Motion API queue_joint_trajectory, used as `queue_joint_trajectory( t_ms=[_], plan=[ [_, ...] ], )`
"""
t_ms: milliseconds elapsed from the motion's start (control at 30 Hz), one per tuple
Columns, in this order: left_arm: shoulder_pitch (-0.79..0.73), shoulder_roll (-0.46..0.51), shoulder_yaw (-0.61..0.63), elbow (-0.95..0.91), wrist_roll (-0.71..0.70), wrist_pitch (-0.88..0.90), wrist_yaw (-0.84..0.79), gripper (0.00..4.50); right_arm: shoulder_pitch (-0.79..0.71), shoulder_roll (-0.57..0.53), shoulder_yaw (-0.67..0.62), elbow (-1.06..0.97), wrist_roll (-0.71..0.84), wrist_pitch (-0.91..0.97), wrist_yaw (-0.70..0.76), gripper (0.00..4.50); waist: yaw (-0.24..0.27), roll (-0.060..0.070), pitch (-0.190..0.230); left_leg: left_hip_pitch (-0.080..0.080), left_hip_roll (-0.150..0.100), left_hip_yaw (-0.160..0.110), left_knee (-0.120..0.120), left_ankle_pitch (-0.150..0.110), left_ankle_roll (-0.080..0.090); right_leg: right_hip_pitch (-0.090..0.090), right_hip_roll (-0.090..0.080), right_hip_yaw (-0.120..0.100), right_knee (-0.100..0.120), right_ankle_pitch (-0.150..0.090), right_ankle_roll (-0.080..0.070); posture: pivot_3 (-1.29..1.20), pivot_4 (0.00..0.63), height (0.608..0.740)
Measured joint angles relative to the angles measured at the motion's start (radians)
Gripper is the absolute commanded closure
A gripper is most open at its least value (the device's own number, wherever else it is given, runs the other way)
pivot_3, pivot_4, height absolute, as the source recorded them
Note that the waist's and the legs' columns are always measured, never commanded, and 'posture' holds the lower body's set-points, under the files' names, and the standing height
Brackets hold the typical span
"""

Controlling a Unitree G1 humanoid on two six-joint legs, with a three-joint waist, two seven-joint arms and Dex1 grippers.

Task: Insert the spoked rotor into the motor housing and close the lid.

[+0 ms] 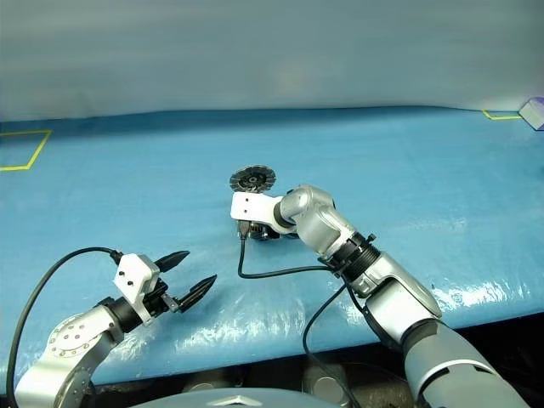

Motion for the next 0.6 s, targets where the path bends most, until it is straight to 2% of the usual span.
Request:
queue_joint_trajectory(
  t_ms=[300, 533, 600],
  plan=[
    [-0.007, 0.001, 0.001, 0.0, -0.001, 0.002, -0.008, 0.0, 0.179, 0.002, 0.038, -0.343, 0.005, 0.189, -0.013, 2.35, 0.001, 0.0, 0.0, 0.0, 0.0, -0.001, 0.0, 0.0, 0.0, 0.0, 0.0, 0.0, 0.0, -0.001, 0.0, 0.0, 0.15, 0.74],
    [-0.015, -0.004, -0.003, 0.0, -0.001, 0.003, -0.01, 0.0, 0.218, -0.021, 0.075, -0.458, 0.023, 0.276, -0.016, 2.35, 0.002, 0.0, 0.0, 0.0, 0.0, -0.001, 0.001, 0.0, 0.0, 0.0, 0.0, -0.001, 0.0, -0.001, 0.001, 0.0, 0.15, 0.74],
    [-0.018, -0.005, -0.008, 0.0, -0.001, 0.004, -0.01, 0.0, 0.22, -0.025, 0.077, -0.469, 0.033, 0.289, -0.018, 1.63, 0.002, 0.0, 0.0, 0.0, 0.0, -0.001, 0.001, 0.0, 0.0, 0.0, 0.0, -0.001, 0.0, -0.001, 0.0, 0.0, 0.15, 0.74]
  ],
)
